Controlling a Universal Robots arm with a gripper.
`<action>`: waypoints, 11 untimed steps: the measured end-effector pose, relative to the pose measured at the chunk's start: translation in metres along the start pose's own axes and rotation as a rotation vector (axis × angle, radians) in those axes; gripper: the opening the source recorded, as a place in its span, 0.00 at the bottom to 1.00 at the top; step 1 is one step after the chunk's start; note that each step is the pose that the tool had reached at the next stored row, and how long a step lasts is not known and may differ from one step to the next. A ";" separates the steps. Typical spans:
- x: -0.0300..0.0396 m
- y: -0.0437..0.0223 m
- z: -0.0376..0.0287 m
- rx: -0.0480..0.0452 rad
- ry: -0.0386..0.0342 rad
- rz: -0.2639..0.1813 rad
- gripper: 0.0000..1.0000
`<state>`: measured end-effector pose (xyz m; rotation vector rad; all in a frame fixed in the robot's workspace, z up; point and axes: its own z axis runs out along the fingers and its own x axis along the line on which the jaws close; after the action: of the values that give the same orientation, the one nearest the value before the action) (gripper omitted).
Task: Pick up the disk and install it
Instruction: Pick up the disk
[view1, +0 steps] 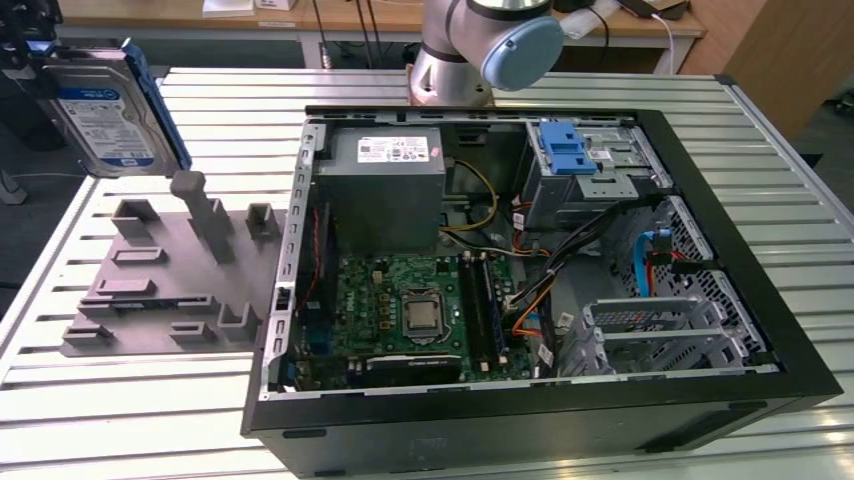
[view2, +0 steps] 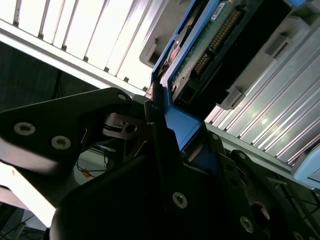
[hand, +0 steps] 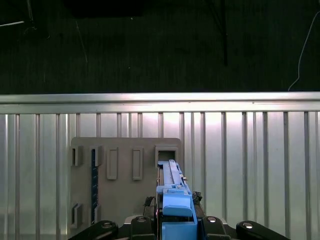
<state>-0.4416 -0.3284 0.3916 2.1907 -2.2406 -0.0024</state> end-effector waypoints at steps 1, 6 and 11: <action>0.0000 0.0000 -0.0007 0.0001 0.0000 0.000 0.36; 0.0000 0.0000 -0.0042 0.0000 0.0000 0.000 0.36; 0.0000 0.0001 -0.0076 0.0000 0.0000 0.000 0.36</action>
<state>-0.4416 -0.3284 0.3991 2.1906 -2.2406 -0.0023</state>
